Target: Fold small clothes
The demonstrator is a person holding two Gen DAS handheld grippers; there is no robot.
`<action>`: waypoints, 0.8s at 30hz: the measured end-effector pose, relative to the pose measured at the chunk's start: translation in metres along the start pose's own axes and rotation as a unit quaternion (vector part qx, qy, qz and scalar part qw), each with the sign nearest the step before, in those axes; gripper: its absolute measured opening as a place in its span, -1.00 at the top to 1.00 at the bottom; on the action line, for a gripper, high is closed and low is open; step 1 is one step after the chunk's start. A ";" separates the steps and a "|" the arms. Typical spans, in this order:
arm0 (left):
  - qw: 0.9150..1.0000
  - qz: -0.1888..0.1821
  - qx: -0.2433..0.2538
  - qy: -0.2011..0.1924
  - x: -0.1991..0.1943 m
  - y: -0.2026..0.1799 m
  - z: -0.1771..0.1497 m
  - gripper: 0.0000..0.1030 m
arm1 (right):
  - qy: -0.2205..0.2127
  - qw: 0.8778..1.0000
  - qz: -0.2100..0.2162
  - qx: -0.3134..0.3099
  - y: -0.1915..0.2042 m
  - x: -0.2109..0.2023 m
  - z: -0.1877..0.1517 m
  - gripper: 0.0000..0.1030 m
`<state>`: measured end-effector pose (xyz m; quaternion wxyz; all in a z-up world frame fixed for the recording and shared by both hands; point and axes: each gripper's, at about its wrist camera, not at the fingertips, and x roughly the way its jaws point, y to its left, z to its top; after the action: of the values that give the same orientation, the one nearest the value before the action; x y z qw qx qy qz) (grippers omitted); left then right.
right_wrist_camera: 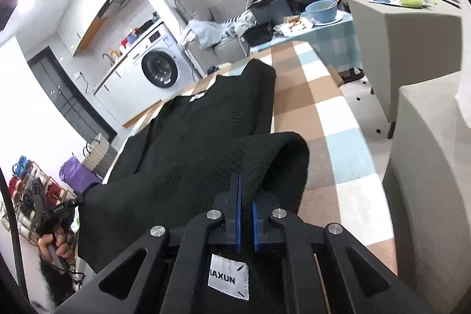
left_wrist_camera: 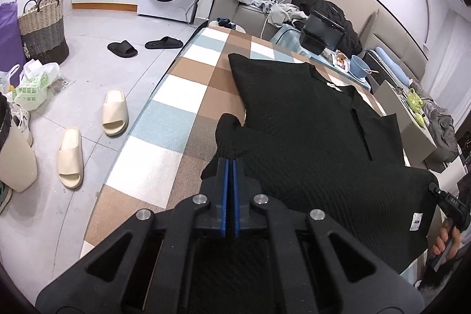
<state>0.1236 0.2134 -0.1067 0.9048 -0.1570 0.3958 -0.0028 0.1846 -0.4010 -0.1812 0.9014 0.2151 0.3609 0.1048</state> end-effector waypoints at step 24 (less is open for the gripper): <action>0.997 0.019 0.058 0.053 0.046 -0.025 -0.011 0.88 | 0.088 0.993 -0.062 -0.053 0.021 0.051 -0.010 0.71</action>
<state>0.1503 0.1809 -0.1397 0.8899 -0.0967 0.4455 -0.0171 0.2136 -0.3620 -0.2082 0.8810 0.1344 0.4454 0.0857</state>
